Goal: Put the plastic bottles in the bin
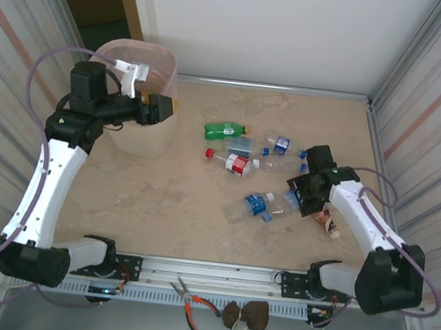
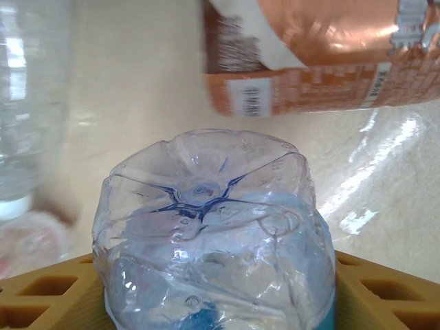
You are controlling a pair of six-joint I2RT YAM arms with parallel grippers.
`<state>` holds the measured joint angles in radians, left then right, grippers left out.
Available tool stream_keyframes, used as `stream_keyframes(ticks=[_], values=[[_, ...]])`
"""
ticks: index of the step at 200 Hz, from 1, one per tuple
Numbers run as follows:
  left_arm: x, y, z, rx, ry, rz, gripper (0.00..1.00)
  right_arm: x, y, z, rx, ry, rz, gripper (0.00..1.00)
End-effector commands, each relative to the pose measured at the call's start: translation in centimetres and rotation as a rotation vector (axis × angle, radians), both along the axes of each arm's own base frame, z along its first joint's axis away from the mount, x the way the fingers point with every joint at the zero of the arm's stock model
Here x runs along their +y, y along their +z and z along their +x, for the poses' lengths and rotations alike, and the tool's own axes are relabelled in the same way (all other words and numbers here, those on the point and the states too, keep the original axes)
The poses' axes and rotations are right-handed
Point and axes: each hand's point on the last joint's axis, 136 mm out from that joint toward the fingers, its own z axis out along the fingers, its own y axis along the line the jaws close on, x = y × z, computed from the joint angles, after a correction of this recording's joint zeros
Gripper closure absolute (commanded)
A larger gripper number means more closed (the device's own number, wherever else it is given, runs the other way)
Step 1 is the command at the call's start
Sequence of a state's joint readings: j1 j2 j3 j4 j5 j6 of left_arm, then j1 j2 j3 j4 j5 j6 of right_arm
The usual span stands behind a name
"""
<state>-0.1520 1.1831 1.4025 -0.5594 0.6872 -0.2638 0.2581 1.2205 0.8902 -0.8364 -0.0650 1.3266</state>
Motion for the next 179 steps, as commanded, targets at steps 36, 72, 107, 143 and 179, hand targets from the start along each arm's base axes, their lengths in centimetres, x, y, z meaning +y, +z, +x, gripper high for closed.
stream_keyframes(ticks=[36, 72, 107, 143, 179], values=[[-5.0, -0.2, -1.1, -0.025, -0.120, -0.011, 0.26, 0.2, 10.8, 3.6, -0.479, 0.113, -0.103, 0.40], [-9.8, -1.8, -1.7, -0.004, -0.231, 0.006, 0.25, 1.5, 16.7, 4.6, -0.693, 0.194, -0.100, 0.41], [-15.2, -3.5, -2.7, 0.014, -0.364, 0.021, 0.23, 3.0, 20.2, 4.9, -0.800, 0.233, -0.070, 0.40], [-20.5, -4.9, -4.4, 0.020, -0.507, 0.063, 0.19, 4.5, 21.8, 4.9, -0.831, 0.270, -0.037, 0.40], [-23.4, -5.8, -5.0, 0.032, -0.578, 0.063, 0.17, 5.2, 22.7, 4.5, -0.855, 0.286, -0.018, 0.40]])
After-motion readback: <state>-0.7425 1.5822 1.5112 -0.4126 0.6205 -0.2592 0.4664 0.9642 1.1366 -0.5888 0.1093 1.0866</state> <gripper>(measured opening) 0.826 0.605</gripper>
